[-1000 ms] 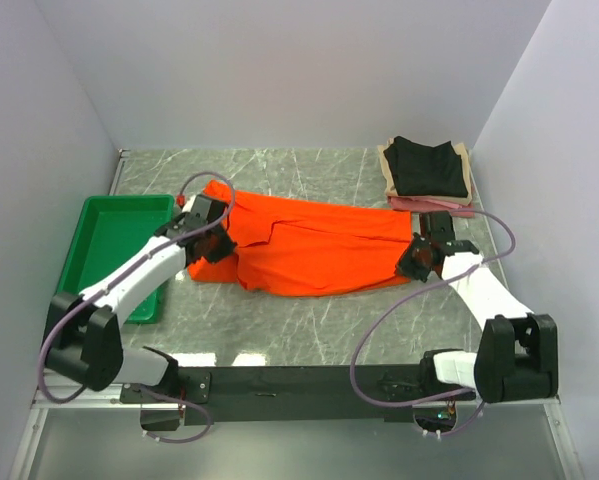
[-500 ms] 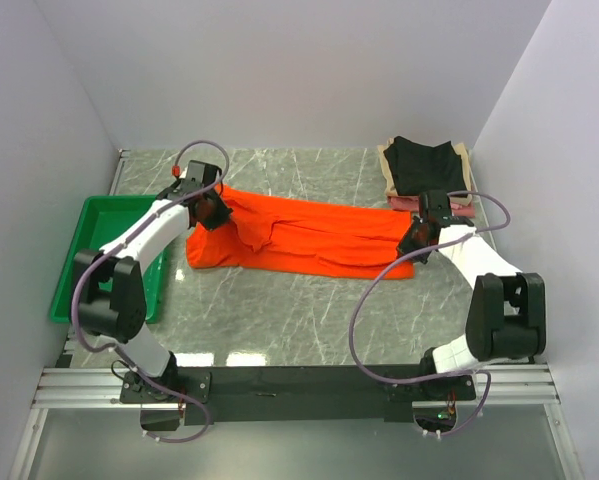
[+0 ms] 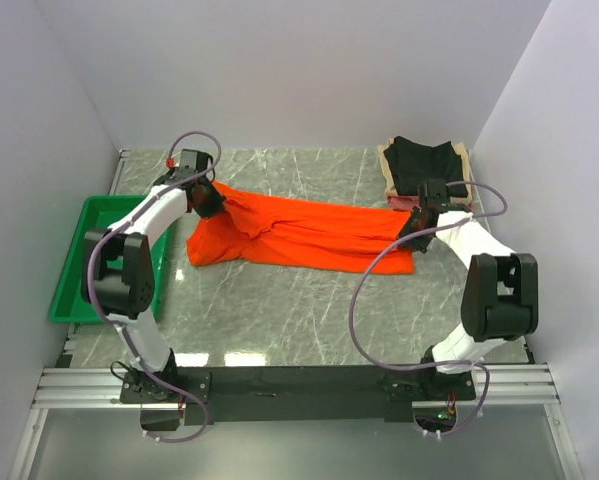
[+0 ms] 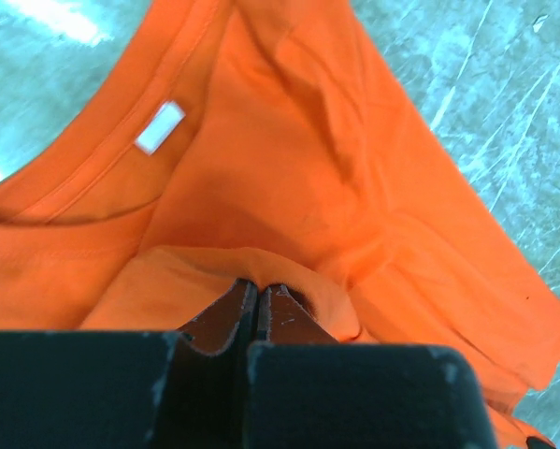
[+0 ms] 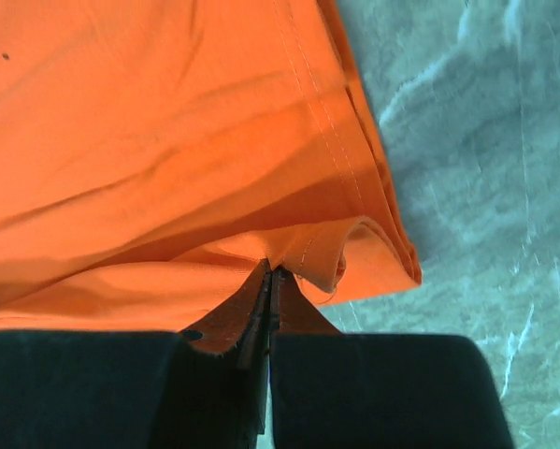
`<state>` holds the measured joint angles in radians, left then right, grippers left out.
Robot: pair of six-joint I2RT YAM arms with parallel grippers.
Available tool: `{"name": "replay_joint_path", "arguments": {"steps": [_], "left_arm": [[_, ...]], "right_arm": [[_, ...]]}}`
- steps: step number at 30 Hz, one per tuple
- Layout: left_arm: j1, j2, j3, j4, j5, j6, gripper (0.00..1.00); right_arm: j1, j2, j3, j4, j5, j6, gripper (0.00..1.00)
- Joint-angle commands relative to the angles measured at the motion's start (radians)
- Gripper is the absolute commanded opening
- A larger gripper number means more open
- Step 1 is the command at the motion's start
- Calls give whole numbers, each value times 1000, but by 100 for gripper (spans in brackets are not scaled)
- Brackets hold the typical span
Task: Fold and stack the t-shirts
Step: Fold the tshirt
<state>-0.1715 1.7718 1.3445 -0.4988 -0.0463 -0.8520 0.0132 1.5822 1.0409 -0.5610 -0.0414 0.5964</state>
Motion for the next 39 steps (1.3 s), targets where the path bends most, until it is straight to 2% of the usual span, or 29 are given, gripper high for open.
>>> {"name": "replay_joint_path", "arguments": {"steps": [1,3,4,5,6,7,8,9,10,11,13,15,18,22,25,39], "left_arm": [[1,47,80,26,23,19,1],[7,96,99,23,36,13,1],[9,115,126,16,37,13,1],[10,135,140,11,37,10,2],[12,173,159,5,31,14,10],[12,192,192,-6,26,16,34],[13,208,209,-15,19,19,50],[17,234,244,-29,2,11,62],[17,242,258,-41,-3,11,94],[17,244,266,-56,-13,2,99],[12,219,240,-49,-15,-9,99],[0,154,149,8,11,-15,99],[-32,74,46,40,23,-27,99],[-97,22,-33,78,63,-29,99],[-129,35,-28,89,54,-35,99],[-151,264,231,3,26,1,99]], "right_arm": [[-7,36,62,18,29,-6,0],[-9,58,77,30,34,-3,1],[-9,65,80,41,38,-3,8],[-9,85,93,58,38,-9,12],[-9,97,103,61,40,-12,16],[-7,108,111,65,38,-14,24],[-9,130,129,62,38,-20,29],[-9,137,140,59,72,-20,34],[-9,145,154,56,87,-17,43],[-9,148,163,37,106,-15,48],[-6,122,159,27,117,-12,59],[-1,81,134,39,113,-4,78],[19,-23,59,75,89,-4,85],[56,-123,-51,128,3,-18,87],[70,-123,-91,148,-29,-26,88],[82,-116,-140,150,-22,-47,88]]}}
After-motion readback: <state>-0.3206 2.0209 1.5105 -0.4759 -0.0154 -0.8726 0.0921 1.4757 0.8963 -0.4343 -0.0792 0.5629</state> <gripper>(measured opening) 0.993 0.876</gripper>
